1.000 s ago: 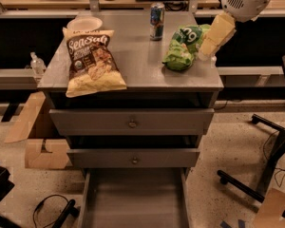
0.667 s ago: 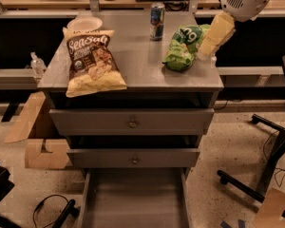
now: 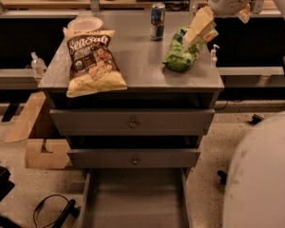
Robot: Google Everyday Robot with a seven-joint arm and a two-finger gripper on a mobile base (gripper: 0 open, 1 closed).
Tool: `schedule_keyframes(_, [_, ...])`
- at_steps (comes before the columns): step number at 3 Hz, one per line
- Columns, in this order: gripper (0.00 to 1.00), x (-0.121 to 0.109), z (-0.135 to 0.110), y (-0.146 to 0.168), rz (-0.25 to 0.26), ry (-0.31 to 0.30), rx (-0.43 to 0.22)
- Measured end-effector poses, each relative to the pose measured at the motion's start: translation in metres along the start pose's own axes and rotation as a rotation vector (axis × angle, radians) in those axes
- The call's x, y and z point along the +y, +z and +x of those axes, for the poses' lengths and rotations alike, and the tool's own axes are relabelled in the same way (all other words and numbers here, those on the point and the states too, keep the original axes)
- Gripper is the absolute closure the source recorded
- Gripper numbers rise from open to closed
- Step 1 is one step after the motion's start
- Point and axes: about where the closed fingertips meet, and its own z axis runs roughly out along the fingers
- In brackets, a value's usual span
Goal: Place green rice chip bag into bottom drawer
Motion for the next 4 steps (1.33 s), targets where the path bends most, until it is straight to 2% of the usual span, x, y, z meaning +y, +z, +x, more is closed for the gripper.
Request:
schedule_keyframes(1, [0.0,-0.013,-0.027,0.018,0.03,0.191,0.02])
schedule_keyframes(2, [0.0,-0.027,-0.054,0.031,0.036,0.427,-0.034])
schedule_keyframes(3, [0.0,-0.027,-0.067,0.047,0.008,0.564,-0.06])
schedule_keyframes(4, [0.0,-0.02,-0.086,0.077,-0.026,0.658,-0.08])
